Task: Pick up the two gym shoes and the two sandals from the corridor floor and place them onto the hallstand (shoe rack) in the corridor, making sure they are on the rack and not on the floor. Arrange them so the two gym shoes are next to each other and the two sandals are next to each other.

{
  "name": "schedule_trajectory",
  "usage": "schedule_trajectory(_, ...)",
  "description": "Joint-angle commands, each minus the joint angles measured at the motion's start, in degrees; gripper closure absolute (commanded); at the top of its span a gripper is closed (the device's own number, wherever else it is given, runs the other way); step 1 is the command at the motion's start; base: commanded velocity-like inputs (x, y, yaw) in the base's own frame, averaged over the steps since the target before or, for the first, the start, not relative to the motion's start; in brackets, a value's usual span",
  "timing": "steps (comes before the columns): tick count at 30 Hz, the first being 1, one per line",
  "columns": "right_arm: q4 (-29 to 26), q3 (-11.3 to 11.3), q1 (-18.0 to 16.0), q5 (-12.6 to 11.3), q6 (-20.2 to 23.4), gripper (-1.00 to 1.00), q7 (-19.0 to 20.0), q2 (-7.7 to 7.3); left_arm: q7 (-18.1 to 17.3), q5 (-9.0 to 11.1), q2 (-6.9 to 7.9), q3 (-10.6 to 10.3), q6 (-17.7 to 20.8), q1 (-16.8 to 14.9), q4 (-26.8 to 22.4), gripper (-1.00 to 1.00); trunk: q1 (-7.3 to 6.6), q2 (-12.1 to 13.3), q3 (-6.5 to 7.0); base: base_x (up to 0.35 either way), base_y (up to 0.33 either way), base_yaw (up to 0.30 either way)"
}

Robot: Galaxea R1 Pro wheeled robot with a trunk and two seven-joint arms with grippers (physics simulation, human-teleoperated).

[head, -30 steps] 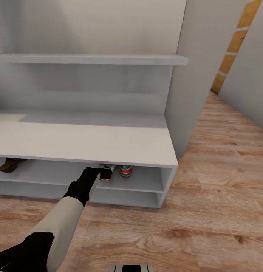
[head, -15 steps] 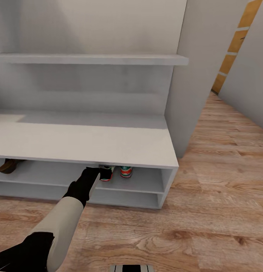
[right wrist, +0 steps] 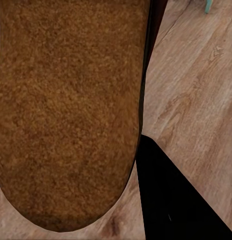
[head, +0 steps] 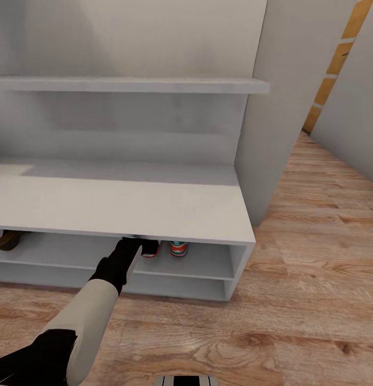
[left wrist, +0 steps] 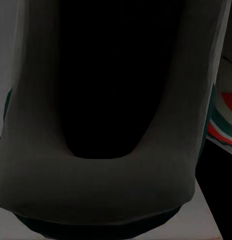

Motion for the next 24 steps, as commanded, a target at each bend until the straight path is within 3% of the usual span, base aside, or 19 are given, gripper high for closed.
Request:
schedule_trajectory(1, -0.05, -0.02, -0.05, 0.27, 0.29, 1.00, 0.11, -0.01, -0.56, -0.63, -0.04, 0.18, 0.26, -0.02, -0.09, 1.00, -0.01, -0.02, -0.05, 0.000, 0.000, 0.000)
schedule_trajectory(4, -0.06, -0.02, -0.05, 0.23, 0.29, 1.00, 0.11, -0.01, -0.56, -0.65, -0.04, 0.19, 0.26, -0.02, -0.08, 1.00, -0.01, -0.02, -0.05, 0.000, 0.000, 0.000)
schedule_trajectory(5, -0.04, 0.00, -0.05, 0.25, 0.29, 1.00, 0.11, -0.01, -0.56, -0.65, -0.04, 0.19, 0.26, -0.02, -0.08, -1.00, -0.01, -0.02, -0.05, 0.000, 0.000, 0.000)
schedule_trajectory(18, -0.05, -0.01, -0.05, 0.27, 0.29, 1.00, 0.11, -0.01, -0.56, -0.66, -0.04, 0.19, 0.26, -0.02, -0.16, -1.00, -0.01, -0.02, -0.05, -0.002, 0.000, 0.000)
schedule_trajectory(24, -0.06, 0.04, -0.05, 0.27, 0.30, 1.00, 0.11, -0.01, -0.56, -0.66, -0.04, 0.19, -0.63, -0.02, -0.11, -1.00, -0.01, -0.02, -0.05, -0.261, 0.000, 0.000)
